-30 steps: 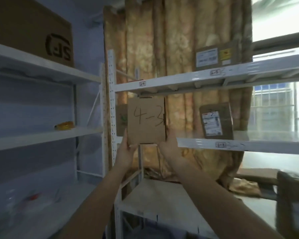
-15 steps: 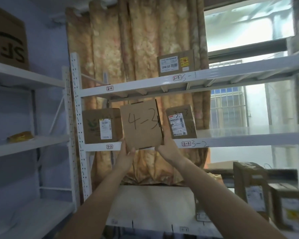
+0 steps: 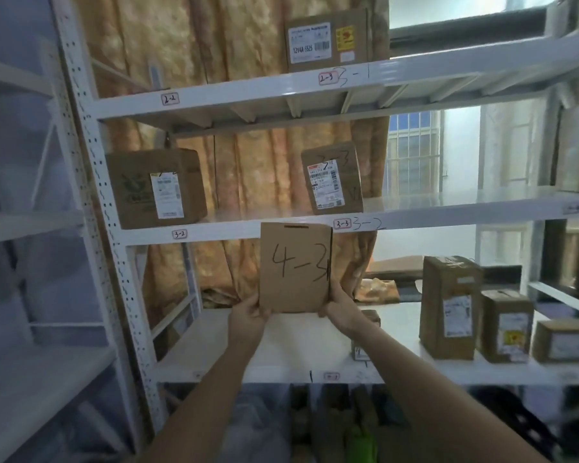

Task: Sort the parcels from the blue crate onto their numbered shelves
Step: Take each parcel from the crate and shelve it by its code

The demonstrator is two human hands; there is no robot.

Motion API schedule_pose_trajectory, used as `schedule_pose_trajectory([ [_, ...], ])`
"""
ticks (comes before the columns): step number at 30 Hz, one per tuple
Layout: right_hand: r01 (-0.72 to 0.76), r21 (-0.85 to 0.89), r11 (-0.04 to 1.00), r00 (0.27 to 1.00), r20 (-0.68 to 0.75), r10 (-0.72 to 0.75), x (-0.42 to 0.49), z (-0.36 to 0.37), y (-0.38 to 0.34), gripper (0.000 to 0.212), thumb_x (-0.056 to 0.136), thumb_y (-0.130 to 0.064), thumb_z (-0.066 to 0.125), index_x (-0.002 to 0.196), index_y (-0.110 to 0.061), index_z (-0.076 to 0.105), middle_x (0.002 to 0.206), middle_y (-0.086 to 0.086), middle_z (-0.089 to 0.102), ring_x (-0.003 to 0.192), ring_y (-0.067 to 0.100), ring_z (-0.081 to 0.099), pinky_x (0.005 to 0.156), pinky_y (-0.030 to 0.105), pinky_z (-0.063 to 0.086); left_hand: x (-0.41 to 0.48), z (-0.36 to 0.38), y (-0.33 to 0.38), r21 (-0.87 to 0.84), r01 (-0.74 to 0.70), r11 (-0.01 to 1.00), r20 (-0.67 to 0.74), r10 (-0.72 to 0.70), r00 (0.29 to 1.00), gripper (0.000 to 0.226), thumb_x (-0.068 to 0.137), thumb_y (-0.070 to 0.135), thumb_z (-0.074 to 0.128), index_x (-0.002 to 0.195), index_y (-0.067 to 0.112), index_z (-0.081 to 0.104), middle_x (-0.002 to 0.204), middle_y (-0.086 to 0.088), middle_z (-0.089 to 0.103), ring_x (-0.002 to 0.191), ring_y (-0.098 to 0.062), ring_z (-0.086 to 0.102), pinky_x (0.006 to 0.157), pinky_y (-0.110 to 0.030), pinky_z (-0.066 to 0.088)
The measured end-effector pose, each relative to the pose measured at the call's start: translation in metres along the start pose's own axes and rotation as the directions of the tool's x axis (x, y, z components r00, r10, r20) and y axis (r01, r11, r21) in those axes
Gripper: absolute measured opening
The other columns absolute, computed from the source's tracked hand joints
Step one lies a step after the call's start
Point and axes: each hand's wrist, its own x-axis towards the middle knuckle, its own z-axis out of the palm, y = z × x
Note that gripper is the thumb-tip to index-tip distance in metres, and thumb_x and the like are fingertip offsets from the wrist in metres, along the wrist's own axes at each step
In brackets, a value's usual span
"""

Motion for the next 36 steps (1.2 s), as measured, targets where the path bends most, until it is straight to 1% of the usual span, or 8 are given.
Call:
schedule_pose_trajectory([
  [4,-0.128,0.069,0.989,0.991,-0.018,0.129,0.019,0.002,0.043,0.068,0.079,0.011,0.054,0.14,-0.006,0.028,0.119,0.0,0.046,0.118,0.024,0.046,0.09,0.031,0.05,0.017,0.017,-0.044,0.01,0.109,0.994,0.058,-0.109,0.992,0.029,0.085,-0.001,0.06,0.113,0.002,0.067,0.096,-0.006,0.067,0.093,-0.022,0.061,0.084,-0.032,0.046],
  [9,-0.271,0.039,0.962,0.963,-0.004,0.271,0.052,0.014,0.106,0.047,0.082,-0.002,0.06,0.117,-0.014,0.031,0.117,0.005,0.052,0.108,0.023,0.054,0.092,0.036,0.051,0.042,0.05,-0.104,0.015,0.314,0.949,0.082,-0.314,0.946,0.038,0.089,0.004,0.057,0.127,0.005,0.057,0.12,-0.012,0.065,0.103,-0.026,0.061,0.096,-0.035,0.049],
  [12,-0.306,0.049,0.951,0.952,-0.018,0.307,0.082,0.013,0.144,0.039,0.085,0.001,0.055,0.113,-0.012,0.032,0.116,0.013,0.055,0.108,0.032,0.058,0.094,0.048,0.051,0.056,0.077,-0.136,0.081,0.389,0.918,0.281,-0.395,0.875,0.049,0.092,0.001,0.048,0.14,0.006,0.039,0.136,-0.012,0.053,0.109,-0.026,0.055,0.093,-0.032,0.044],
  [15,-0.322,0.05,0.945,0.946,-0.016,0.323,0.105,0.012,0.182,0.036,0.085,0.002,0.052,0.111,-0.012,0.032,0.106,0.01,0.055,0.091,0.022,0.059,0.071,0.03,0.055,0.072,0.105,-0.165,0.12,0.412,0.903,0.42,-0.422,0.803,0.065,0.091,-0.008,0.041,0.148,0.012,0.017,0.141,-0.006,0.041,0.122,-0.025,0.045,0.091,-0.021,0.047],
  [17,-0.356,0.051,0.933,0.934,0.002,0.357,0.117,0.014,0.208,0.039,0.083,0.003,0.051,0.111,-0.016,0.031,0.105,0.006,0.054,0.087,0.017,0.056,0.063,0.022,0.051,0.083,0.122,-0.185,0.105,0.436,0.894,0.443,-0.435,0.784,0.066,0.088,-0.013,0.041,0.147,0.011,0.02,0.142,-0.005,0.04,0.122,-0.02,0.042,0.085,-0.008,0.043],
  [23,-0.435,0.017,0.9,0.9,-0.004,0.435,0.129,0.026,0.289,0.071,0.076,0.009,0.053,0.123,-0.031,0.017,0.114,-0.005,0.044,0.11,0.017,0.045,0.096,0.035,0.045,0.096,0.158,-0.256,0.11,0.535,0.838,0.438,-0.524,0.731,0.072,0.087,-0.013,0.043,0.149,0.011,0.015,0.153,-0.01,0.028,0.138,-0.027,0.032,0.117,-0.037,0.025],
  [26,-0.428,0.005,0.904,0.904,0.014,0.428,0.131,0.032,0.314,0.081,0.076,0.009,0.057,0.135,-0.027,0.014,0.134,0.007,0.037,0.128,0.027,0.039,0.11,0.049,0.039,0.1,0.172,-0.283,0.148,0.531,0.834,0.469,-0.532,0.705,0.07,0.089,-0.012,0.041,0.149,0.013,0.015,0.149,-0.003,0.032,0.131,-0.015,0.036,0.104,-0.018,0.028],
  [36,-0.405,-0.064,0.912,0.914,0.005,0.406,0.155,0.034,0.353,0.107,0.068,0.016,0.064,0.146,-0.018,-0.002,0.134,-0.004,0.023,0.133,0.022,0.03,0.111,0.033,0.036,0.117,0.208,-0.331,0.223,0.482,0.847,0.442,-0.529,0.725,0.079,0.088,-0.011,0.042,0.151,0.017,0.003,0.151,-0.008,0.029,0.129,-0.025,0.038,0.093,-0.022,0.032],
])
